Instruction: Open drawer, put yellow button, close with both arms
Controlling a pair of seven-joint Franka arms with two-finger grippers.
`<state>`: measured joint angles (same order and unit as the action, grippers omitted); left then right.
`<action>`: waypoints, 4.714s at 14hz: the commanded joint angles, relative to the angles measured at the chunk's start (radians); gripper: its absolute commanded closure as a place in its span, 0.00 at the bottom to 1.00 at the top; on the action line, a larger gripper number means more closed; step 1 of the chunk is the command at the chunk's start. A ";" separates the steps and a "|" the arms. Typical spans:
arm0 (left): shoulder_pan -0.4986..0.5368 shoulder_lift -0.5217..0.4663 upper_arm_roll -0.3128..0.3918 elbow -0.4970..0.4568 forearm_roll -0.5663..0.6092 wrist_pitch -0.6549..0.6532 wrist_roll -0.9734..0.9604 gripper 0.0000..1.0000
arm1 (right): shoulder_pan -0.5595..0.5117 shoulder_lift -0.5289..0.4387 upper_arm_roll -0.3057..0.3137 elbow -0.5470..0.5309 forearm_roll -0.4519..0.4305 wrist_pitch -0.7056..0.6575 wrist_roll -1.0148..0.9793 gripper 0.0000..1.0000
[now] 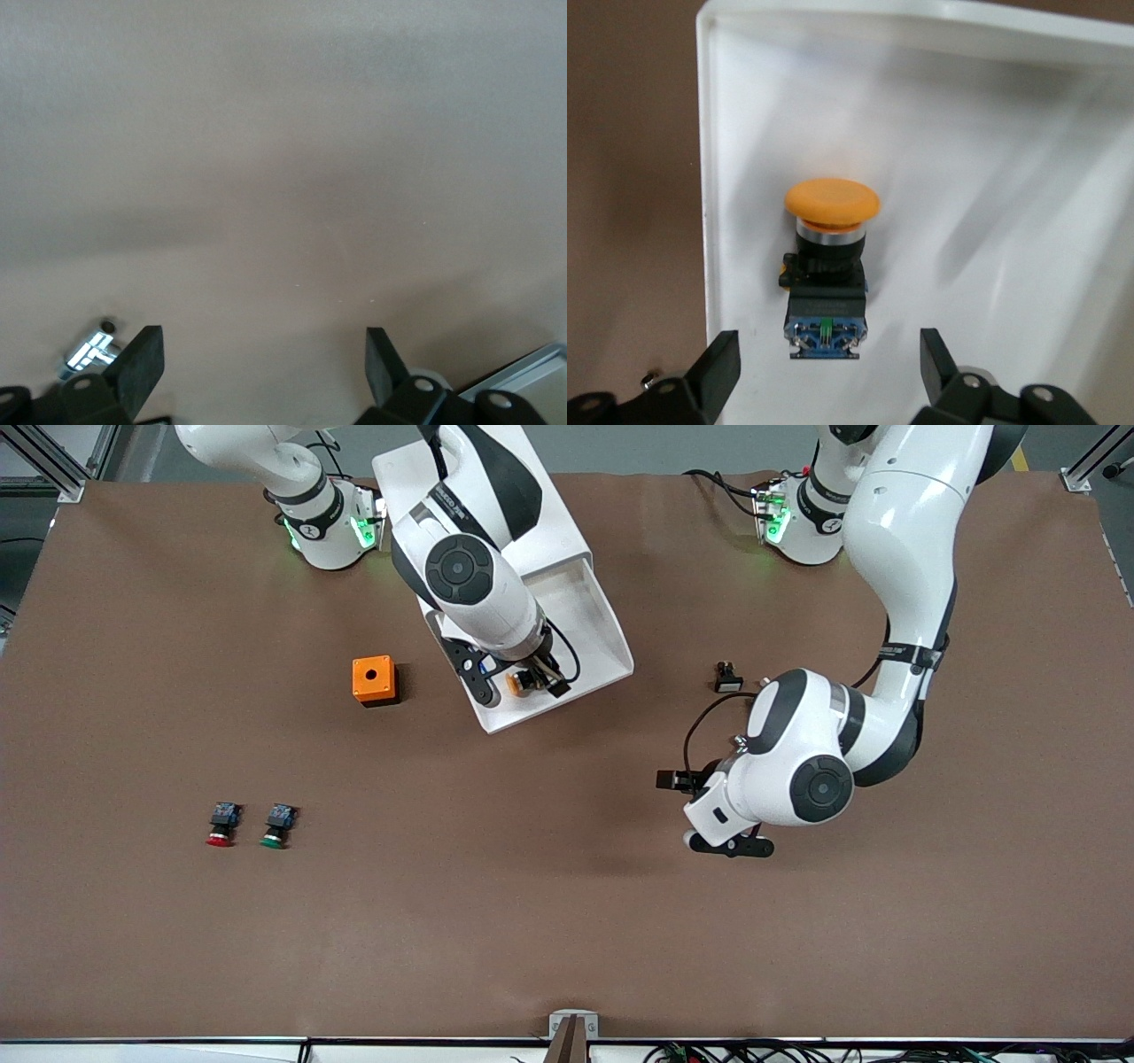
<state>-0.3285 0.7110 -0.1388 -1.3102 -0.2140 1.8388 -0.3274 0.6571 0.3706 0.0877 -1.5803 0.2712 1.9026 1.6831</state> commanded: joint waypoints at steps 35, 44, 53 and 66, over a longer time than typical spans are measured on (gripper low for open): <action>-0.494 -0.027 -0.013 0.039 0.051 0.097 -1.047 0.00 | -0.717 -0.418 -0.006 0.003 -0.245 -0.479 -1.537 0.00; -0.590 -0.018 -0.010 0.035 0.051 0.120 -1.157 0.00 | -0.694 -0.437 -0.005 0.011 -0.259 -0.456 -1.536 0.00; -0.641 -0.013 -0.013 0.032 0.045 0.177 -1.219 0.00 | -0.694 -0.430 -0.005 0.008 -0.259 -0.442 -1.537 0.00; -0.298 -0.048 0.033 0.032 0.074 0.165 -0.587 0.00 | -0.780 -0.415 -0.012 0.046 -0.256 -0.441 -1.651 0.00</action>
<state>-0.6648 0.6866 -0.1041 -1.2615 -0.1664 2.0159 -0.9912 -0.1112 -0.0458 0.0651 -1.5528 0.0226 1.4716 0.0419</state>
